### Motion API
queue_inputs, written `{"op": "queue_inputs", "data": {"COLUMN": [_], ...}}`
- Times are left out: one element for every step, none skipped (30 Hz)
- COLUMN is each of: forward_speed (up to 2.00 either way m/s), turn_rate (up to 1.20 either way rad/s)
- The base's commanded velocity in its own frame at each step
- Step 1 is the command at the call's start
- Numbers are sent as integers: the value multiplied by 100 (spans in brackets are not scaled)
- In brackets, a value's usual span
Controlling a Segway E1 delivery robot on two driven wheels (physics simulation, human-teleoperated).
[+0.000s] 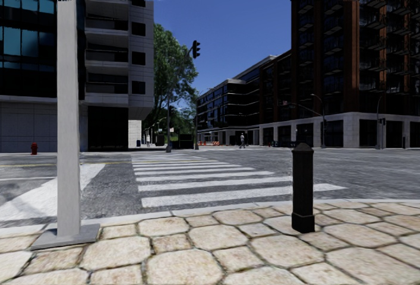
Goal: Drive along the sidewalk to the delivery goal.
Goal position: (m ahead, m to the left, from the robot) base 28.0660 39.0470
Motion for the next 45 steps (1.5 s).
{"op": "queue_inputs", "data": {"forward_speed": [200,200,200,200,200,200,200,200,200,200,200,200,200,200,200,200,200,200,200,200,200,200,200,200,199,184,170,170,158,153,151,151,151,151,150,150,150,150,150,150,150,150,150,150,150], "turn_rate": [14,9,2,2,0,0,0,0,0,0,0,0,0,0,0,13,20,20,24,32,40,44,44,44,44,45,45,45,45,45,45,45,45,44,35,28,23,23,17,15,15,13,13,3,0]}}
